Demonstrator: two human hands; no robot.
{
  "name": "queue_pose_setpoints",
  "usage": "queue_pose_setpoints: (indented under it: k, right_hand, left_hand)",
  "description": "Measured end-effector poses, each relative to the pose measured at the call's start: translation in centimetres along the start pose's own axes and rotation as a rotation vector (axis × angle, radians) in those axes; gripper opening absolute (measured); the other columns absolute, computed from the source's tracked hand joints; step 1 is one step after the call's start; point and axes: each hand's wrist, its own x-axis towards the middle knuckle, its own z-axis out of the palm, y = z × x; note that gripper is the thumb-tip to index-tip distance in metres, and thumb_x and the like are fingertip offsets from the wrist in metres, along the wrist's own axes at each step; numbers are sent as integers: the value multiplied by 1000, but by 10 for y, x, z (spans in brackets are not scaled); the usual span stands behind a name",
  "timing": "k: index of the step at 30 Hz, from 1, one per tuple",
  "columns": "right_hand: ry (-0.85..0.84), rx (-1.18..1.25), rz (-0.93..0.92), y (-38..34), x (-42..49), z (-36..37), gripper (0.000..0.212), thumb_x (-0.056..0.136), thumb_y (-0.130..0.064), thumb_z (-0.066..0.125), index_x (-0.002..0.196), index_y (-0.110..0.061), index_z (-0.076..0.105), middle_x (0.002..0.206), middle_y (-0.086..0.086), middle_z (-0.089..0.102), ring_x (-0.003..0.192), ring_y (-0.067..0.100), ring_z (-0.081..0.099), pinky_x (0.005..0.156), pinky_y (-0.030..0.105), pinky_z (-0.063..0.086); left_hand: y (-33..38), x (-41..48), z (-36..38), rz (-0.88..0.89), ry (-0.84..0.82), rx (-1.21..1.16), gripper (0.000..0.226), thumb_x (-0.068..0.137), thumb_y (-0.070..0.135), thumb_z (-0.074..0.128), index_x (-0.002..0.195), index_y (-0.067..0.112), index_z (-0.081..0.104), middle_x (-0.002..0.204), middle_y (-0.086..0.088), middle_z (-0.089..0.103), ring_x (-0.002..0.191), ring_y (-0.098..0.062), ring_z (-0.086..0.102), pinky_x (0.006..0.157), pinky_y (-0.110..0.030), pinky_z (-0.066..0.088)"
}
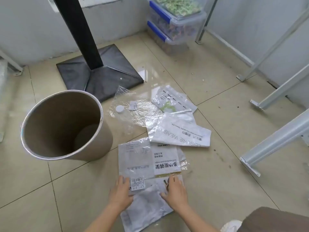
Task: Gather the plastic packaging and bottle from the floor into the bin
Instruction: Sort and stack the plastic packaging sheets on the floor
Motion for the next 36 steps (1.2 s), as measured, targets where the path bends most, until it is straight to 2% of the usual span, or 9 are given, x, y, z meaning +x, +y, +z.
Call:
queue_pose_setpoints:
  k: [3,10,13,17,20,25,29,32,36]
  right_hand:
    - [-83,82,198,-4,-6,9,65,67,-49,77,117,-17,51,119,-1,59,113,21,57,89,35,46]
    - [-191,161,317,-12,3,11,39,72,-31,80,64,-22,43,85,-2,65,79,16,62,65,26,47]
    - [-314,287,240,-16,14,-6,48,73,-21,77,51,-21,34,56,-4,43,51,11,44,46,22,32]
    - [-411,607,201,-30,24,-44,46,80,-11,68,50,-20,35,50,0,34,34,9,30,37,17,23]
    - [-404,748,246,-40,35,-66,42,81,-11,68,52,-17,38,48,2,33,31,12,29,37,15,21]
    - [-417,896,269,-47,43,-78,20,81,-11,67,69,-11,52,65,10,51,60,24,53,40,22,27]
    - [-386,898,291,-40,39,-80,15,85,-8,60,74,-10,51,72,11,53,62,26,59,35,19,23]
    - [-363,865,320,-27,39,-83,12,87,-9,59,76,-9,53,62,8,57,60,25,52,36,20,25]
    - [-311,812,343,-9,33,-96,18,90,-5,57,74,-8,48,59,8,50,46,19,55,37,20,23]
  left_hand:
    - [7,-9,6,41,-83,-16,68,70,32,53,135,17,38,138,-7,30,127,-25,43,90,-35,50]
    - [16,-19,7,40,-229,-89,100,74,35,62,156,22,7,164,-5,-12,151,-24,12,113,-35,34]
    - [22,-26,6,10,-310,-152,128,59,60,74,156,23,-1,163,-7,-19,153,-25,-3,121,-41,19]
    - [34,-30,2,56,-272,-194,162,23,92,58,156,27,-7,164,-1,-16,153,-22,-9,123,-46,7]
    - [41,-27,-2,160,-174,-213,152,36,90,62,155,27,-10,164,6,-13,152,-14,-9,123,-43,7]
    - [45,-28,-19,280,-108,-287,119,70,66,64,156,23,-7,164,11,-3,152,-10,0,122,-30,11]
    - [39,-35,-21,253,-120,-321,87,85,65,44,156,28,10,163,13,12,150,-8,14,121,-30,19]
    - [37,-39,-21,286,-154,-309,92,73,82,6,153,37,16,161,16,21,148,-5,22,119,-33,23]
    - [46,-49,-23,318,-83,-391,67,90,62,9,151,38,25,156,20,32,145,-2,27,116,-23,23]
